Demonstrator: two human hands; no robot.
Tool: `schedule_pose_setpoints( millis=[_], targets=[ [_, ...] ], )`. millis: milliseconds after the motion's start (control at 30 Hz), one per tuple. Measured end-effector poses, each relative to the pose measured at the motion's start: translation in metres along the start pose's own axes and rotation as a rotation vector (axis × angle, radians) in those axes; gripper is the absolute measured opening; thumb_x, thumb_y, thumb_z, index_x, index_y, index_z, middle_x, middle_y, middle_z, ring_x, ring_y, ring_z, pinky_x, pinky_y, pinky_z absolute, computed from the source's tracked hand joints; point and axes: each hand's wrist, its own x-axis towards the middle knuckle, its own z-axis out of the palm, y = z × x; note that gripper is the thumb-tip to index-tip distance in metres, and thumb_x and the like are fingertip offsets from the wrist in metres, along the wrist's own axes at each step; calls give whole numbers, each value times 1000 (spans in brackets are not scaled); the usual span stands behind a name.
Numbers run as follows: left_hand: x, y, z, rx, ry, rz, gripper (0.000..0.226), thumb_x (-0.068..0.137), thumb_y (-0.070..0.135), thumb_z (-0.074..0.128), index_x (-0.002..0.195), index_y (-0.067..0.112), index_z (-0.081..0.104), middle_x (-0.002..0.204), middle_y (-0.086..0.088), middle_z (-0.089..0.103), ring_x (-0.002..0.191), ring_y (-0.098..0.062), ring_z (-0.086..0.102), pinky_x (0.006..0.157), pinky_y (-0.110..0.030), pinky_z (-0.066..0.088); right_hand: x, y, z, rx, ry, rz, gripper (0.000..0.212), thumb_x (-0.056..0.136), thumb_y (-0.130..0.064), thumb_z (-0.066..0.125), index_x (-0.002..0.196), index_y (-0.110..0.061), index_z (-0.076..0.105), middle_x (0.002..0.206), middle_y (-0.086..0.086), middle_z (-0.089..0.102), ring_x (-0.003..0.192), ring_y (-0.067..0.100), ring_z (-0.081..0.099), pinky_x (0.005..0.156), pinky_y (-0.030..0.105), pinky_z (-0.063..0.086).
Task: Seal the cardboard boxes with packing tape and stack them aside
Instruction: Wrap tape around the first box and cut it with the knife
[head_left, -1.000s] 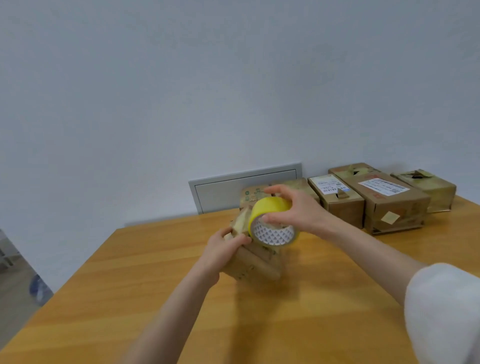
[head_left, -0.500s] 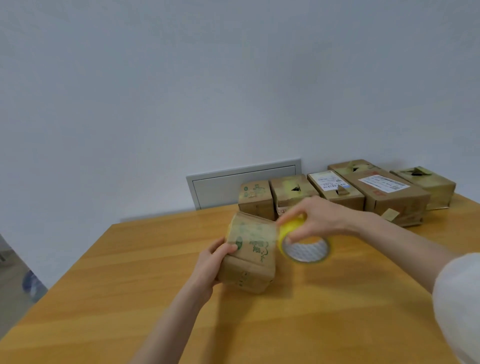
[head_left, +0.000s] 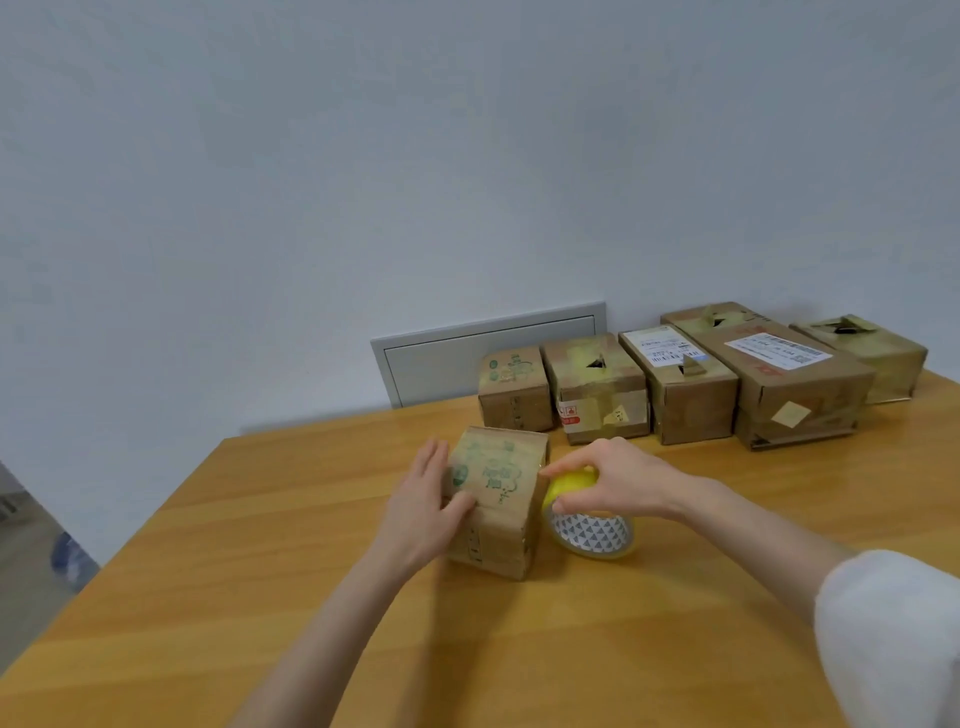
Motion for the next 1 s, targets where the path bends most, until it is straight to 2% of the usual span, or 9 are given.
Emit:
schedule_pose_setpoints(
  millis=[67,133,433,533,667,767,867,933,1000],
  targets=[
    [5,12,5,357,-23,133,74,97,57,29,153,17,3,160,0,-2,148,-15,-1,120,-36,2,4,-2,4,-4,0,0,53,70,-54,69,122,-50,57,136,-12,54,123,12,47,96,37,45],
    [8,23,15,491,-122,168,76,96,62,17,153,15,-1,160,-5,-5,148,-18,-6,119,-35,-2,7,-3,6,-15,1,2,52,72,-49,68,123,-50,57,136,-11,54,123,13,47,95,36,45],
    [14,16,18,517,-243,276,56,100,53,17,150,41,-4,160,8,-11,147,-23,-11,117,-40,-7,9,0,12,-17,21,14,50,75,-46,68,124,-51,55,137,-9,52,122,15,48,96,39,46],
    [17,24,14,348,-248,201,64,94,57,36,148,47,3,161,0,-5,147,-24,-9,117,-48,-5,5,1,10,-73,-33,-30,62,77,-48,68,133,-52,44,138,-8,48,122,15,45,96,38,43],
    [21,38,14,291,-189,-85,100,73,69,57,152,37,4,160,-11,-7,147,-34,-6,110,-65,12,-13,16,2,175,-84,-17,100,73,-40,78,151,-39,15,152,-5,29,134,14,33,108,33,32],
    [19,44,17,347,-182,-169,100,71,66,59,151,33,8,160,-14,-2,145,-38,8,108,-62,25,-27,27,3,98,-75,76,98,73,-28,77,151,-30,18,150,0,35,131,18,39,107,34,38],
    [19,47,10,36,-85,-167,91,70,53,68,149,30,27,151,-12,30,133,-32,37,102,-50,40,-30,16,-9,191,92,29,80,73,-23,75,143,-30,37,132,-2,51,114,14,52,93,32,48],
    [17,48,1,-450,-77,-209,81,70,43,73,142,27,41,132,-6,54,112,-23,56,84,-37,51,-25,-1,-32,401,272,-34,70,72,-23,78,134,-31,47,118,-3,57,106,14,57,83,26,49],
    [10,51,-3,-761,-122,-258,64,74,37,73,134,27,52,114,-2,66,93,-15,65,62,-25,52,-18,-20,-53,565,361,-106,62,72,-26,81,126,-35,51,110,0,60,99,15,61,80,28,52]
  ],
)
